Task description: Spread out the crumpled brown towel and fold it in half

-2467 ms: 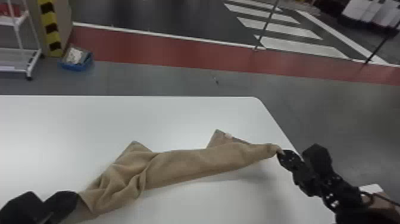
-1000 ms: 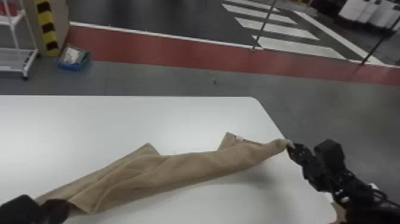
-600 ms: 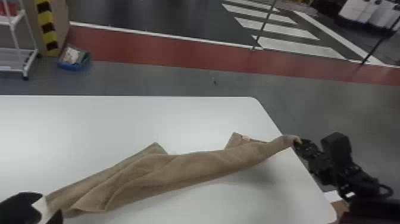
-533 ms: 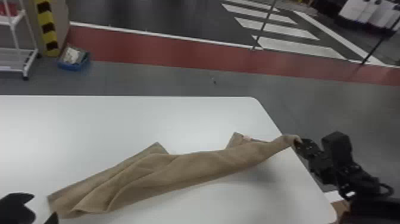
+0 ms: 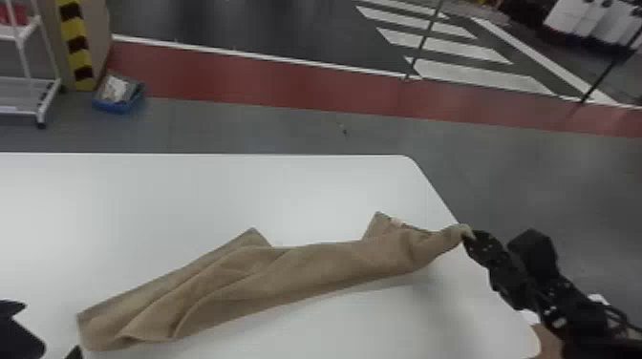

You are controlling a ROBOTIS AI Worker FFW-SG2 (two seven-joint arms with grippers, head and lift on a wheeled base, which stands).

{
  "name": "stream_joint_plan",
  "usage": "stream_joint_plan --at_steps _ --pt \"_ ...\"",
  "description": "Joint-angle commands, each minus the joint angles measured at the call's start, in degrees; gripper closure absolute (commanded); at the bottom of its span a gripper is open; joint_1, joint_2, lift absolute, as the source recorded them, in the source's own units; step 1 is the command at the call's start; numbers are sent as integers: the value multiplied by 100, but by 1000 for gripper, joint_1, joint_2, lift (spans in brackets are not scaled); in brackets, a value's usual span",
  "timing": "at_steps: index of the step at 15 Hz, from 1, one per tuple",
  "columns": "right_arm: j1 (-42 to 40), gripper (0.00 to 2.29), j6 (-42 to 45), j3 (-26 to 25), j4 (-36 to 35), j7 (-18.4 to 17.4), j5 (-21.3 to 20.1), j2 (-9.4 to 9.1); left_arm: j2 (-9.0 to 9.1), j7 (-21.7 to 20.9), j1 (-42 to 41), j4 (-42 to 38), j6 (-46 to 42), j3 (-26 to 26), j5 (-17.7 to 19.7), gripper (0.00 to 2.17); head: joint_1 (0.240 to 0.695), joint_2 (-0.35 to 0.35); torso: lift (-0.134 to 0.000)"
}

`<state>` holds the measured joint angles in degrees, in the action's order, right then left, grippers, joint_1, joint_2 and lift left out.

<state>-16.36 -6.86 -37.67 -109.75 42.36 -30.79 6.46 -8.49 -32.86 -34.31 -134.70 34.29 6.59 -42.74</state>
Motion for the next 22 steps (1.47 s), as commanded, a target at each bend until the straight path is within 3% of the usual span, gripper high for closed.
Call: stream_joint_plan --at_steps 1,2,3,4,12,18,20,22 --pt "-219 940 584 -74 59 18 -111 -4 6 8 30 58 -23 0 2 215 695 -350 -124" --pt "-289 407 743 -117 77 18 -216 -4 6 -1 39 58 -23 0 2 215 695 -350 -124" --pt "-351 76 760 -153 94 18 -357 14 6 8 39 58 -23 0 2 215 695 -350 -124" --pt "-359 33 760 -241 138 -9 -507 22 -3 17 48 58 -23 0 2 215 695 -350 -124" --pt "-377 73 760 -495 191 150 -568 75 -3 26 12 67 -23 17 11 215 695 -350 -124" --pt "-535 218 1006 -522 393 536 -1447 682 -3 70 -14 85 -23 9 46 215 695 -350 -124" --pt "-711 286 1024 -592 481 536 -1552 936 -12 96 -14 102 -23 -9 64 215 695 -350 -124" --pt "-764 289 1024 -654 534 536 -1640 1059 -12 96 12 164 -23 0 90 215 695 -350 -124"
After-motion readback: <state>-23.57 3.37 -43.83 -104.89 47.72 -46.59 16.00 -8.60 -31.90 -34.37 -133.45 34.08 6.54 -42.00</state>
